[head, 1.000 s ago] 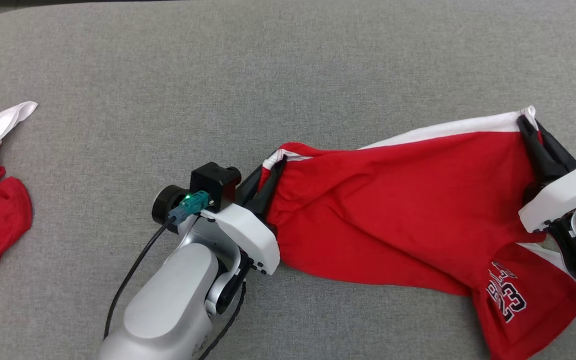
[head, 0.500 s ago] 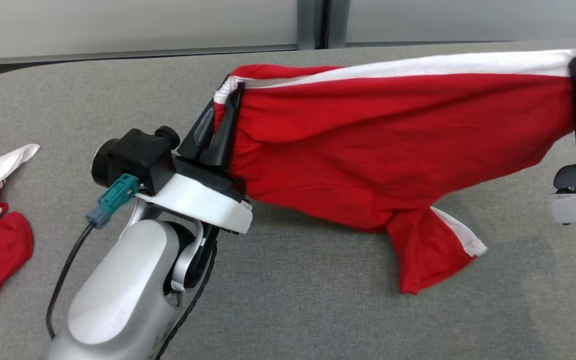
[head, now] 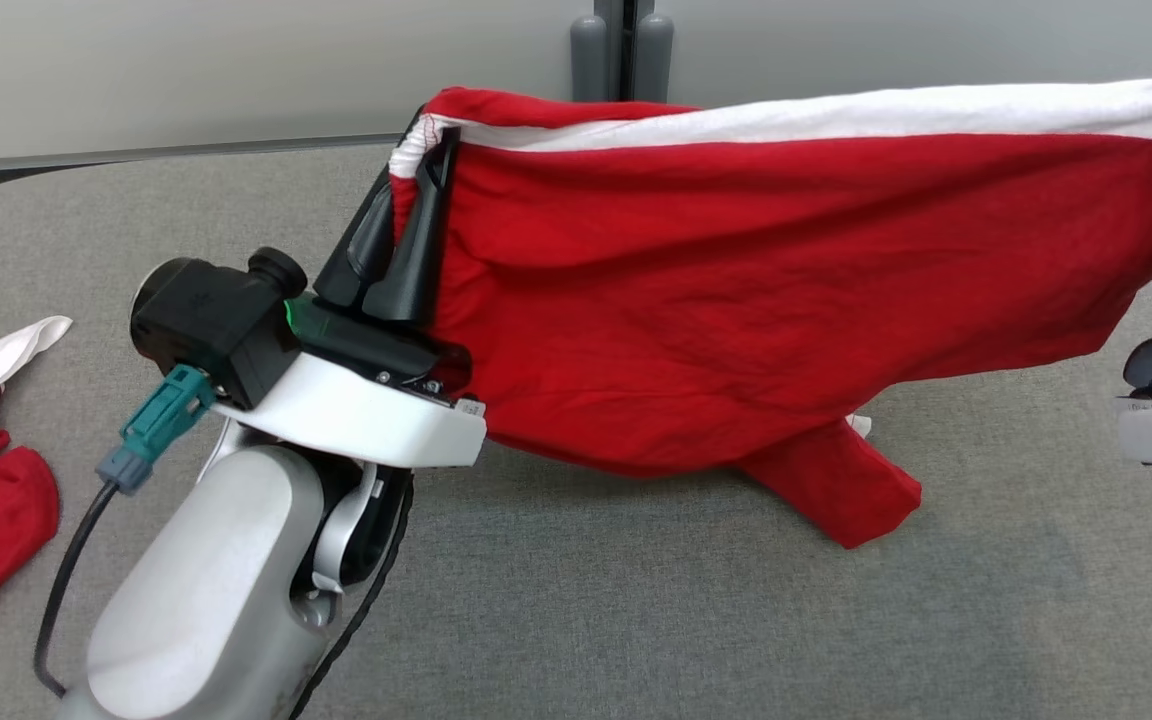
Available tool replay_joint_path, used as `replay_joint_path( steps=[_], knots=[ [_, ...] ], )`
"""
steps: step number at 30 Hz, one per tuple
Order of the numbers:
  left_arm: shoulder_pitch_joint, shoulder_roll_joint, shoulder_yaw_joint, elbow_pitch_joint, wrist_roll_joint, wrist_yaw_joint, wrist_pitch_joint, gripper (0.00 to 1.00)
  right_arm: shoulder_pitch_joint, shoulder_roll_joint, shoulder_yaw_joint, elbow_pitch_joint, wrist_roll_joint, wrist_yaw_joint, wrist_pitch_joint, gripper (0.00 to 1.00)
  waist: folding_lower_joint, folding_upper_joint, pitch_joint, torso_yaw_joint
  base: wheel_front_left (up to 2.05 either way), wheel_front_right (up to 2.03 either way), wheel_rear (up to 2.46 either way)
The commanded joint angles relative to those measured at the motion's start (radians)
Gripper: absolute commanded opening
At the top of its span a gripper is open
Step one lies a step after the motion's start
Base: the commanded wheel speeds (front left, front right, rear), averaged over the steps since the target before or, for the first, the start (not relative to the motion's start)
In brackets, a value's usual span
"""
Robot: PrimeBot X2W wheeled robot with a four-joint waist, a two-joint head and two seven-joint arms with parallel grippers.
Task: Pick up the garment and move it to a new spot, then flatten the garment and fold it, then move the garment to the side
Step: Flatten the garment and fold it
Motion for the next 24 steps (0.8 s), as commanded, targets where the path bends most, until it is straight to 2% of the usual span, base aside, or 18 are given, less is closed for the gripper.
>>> replay_joint_path(
  steps=[1,6,11,17,21,24],
  knots=[
    [-0.033,-0.001,0.009,0.014,-0.004,-0.002,-0.001,0.00,-0.031,0.004,0.002,0.004,0.002,0.000,0.007,0.00,0.0000,0.0000,0.014,0.000,0.00,0.00,0.00],
    [-0.121,-0.011,0.016,0.070,-0.004,-0.024,-0.003,0.00,-0.128,-0.006,0.019,0.034,0.022,0.000,0.016,0.00,0.0000,0.0000,0.059,0.001,0.00,0.00,0.00],
    [-0.314,-0.051,0.037,0.199,-0.011,-0.072,-0.036,0.00,-0.356,-0.028,0.056,0.129,0.071,0.000,0.022,0.00,0.0000,0.0000,0.138,0.005,0.00,0.00,0.00],
    [-0.579,-0.116,0.078,0.449,-0.034,-0.129,-0.092,0.00,-0.692,-0.015,0.119,0.350,0.121,0.000,0.021,0.00,0.0000,0.0000,0.226,0.010,0.00,0.00,0.00],
    [-0.740,-0.142,0.105,0.622,-0.025,-0.156,-0.123,0.00,-0.898,0.023,0.185,0.522,0.138,0.000,-0.022,0.00,0.0000,0.0000,0.263,0.001,0.00,0.00,0.00],
    [-0.807,-0.155,0.131,0.752,-0.023,-0.172,-0.131,0.00,-0.995,0.062,0.258,0.663,0.150,0.000,-0.062,0.00,0.0000,0.0000,0.275,-0.012,0.00,0.00,0.00]
  ],
)
